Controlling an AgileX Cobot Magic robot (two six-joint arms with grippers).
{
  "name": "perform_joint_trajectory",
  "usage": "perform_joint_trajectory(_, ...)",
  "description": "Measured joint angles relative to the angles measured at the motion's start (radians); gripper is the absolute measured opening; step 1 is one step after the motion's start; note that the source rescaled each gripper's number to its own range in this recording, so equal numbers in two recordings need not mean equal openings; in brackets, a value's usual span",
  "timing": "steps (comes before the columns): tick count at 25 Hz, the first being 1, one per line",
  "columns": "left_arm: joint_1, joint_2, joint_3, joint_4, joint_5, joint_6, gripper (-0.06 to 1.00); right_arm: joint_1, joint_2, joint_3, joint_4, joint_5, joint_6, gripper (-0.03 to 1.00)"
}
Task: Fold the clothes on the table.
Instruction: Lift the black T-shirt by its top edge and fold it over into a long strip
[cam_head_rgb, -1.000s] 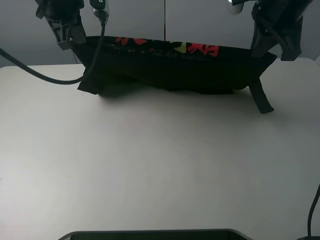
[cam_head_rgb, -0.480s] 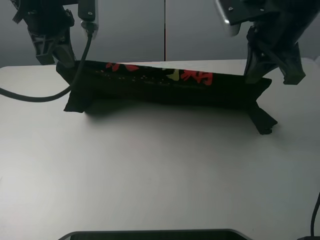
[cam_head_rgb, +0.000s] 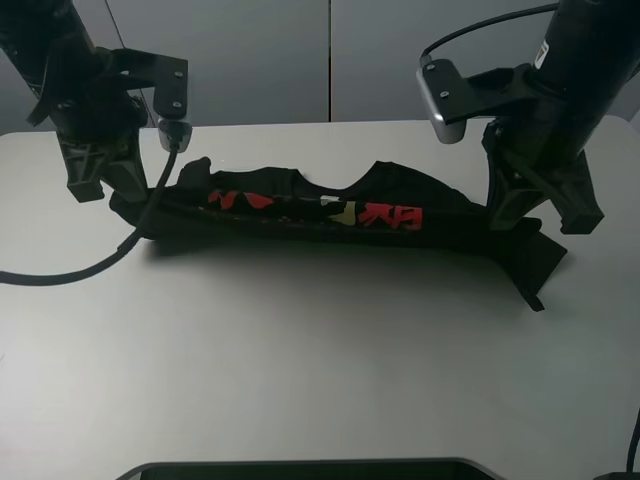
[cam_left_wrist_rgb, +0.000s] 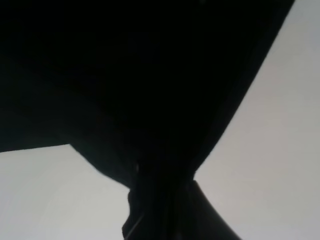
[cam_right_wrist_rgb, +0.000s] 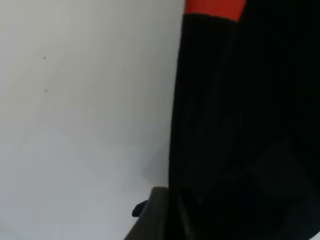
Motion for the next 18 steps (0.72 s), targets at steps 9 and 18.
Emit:
perform_joint_trajectory(9, -0.002, 0.0, 0.024, 0.11, -0.306, -0.242, 0.0, 0.001, -0.002, 0.0, -0.269, -0.259, 0.356, 0.0)
perform_joint_trajectory(18, -0.002, 0.035, 0.076, 0.216, -0.535, -0.337, 0.0, 0.001, 0.061, 0.001, -0.484, -0.486, 0.571, 0.0)
